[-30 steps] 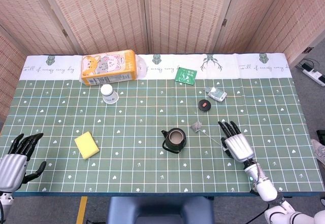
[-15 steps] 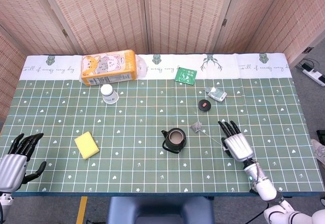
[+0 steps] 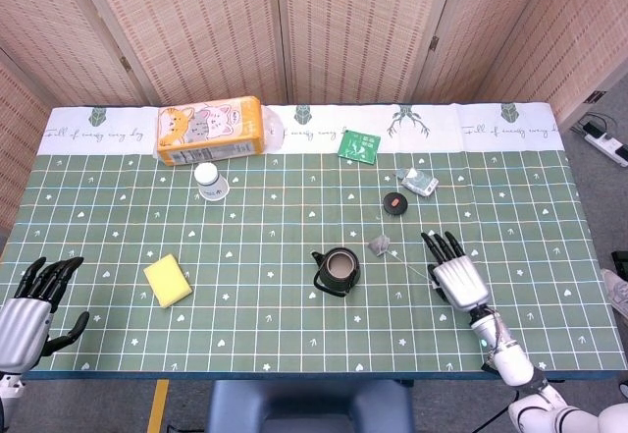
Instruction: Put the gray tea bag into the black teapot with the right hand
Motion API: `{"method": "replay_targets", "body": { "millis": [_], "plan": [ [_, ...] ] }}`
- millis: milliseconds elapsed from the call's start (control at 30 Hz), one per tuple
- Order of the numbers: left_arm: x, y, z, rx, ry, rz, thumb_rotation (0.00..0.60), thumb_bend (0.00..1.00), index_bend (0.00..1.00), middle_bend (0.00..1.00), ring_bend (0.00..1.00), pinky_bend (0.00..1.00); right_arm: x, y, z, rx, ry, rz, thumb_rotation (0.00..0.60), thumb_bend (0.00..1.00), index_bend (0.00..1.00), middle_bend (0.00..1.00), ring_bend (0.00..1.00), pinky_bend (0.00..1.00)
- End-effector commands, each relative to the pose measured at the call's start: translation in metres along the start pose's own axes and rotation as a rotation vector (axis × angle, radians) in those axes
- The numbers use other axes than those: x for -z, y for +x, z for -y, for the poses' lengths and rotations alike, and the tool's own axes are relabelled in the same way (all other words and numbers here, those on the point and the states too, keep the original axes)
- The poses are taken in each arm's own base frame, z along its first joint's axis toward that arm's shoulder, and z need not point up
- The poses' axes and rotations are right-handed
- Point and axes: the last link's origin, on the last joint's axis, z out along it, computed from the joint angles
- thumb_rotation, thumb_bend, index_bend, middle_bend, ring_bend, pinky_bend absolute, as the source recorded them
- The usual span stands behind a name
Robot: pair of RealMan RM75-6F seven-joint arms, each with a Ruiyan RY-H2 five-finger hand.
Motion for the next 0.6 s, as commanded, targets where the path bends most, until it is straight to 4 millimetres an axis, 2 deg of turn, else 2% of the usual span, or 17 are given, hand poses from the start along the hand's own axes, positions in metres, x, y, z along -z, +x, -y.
{"method": "replay_targets", "body": {
  "millis": [33, 233, 600],
  "plan": [
    [0.000, 0.000, 0.000, 0.001, 0.000, -0.001, 0.600, 0.37, 0.03, 0.07, 0.09, 0.01, 0.000, 0.002, 0.000, -0.002, 0.000, -0.012, 0.600, 0.42, 0.64, 0.00, 0.00, 0.00],
    [0.000, 0.000, -0.001, 0.003, -0.004, -0.001, 0.600, 0.38, 0.03, 0.07, 0.09, 0.01, 0.000, 0.022, -0.003, -0.023, 0.000, -0.081, 0.600, 0.42, 0.64, 0.00, 0.00, 0.00],
    [0.001, 0.000, -0.003, 0.008, -0.015, 0.005, 0.600, 0.38, 0.03, 0.07, 0.09, 0.01, 0.008, 0.102, -0.006, 0.035, -0.008, -0.298, 0.600, 0.42, 0.65, 0.00, 0.00, 0.00]
  ]
}}
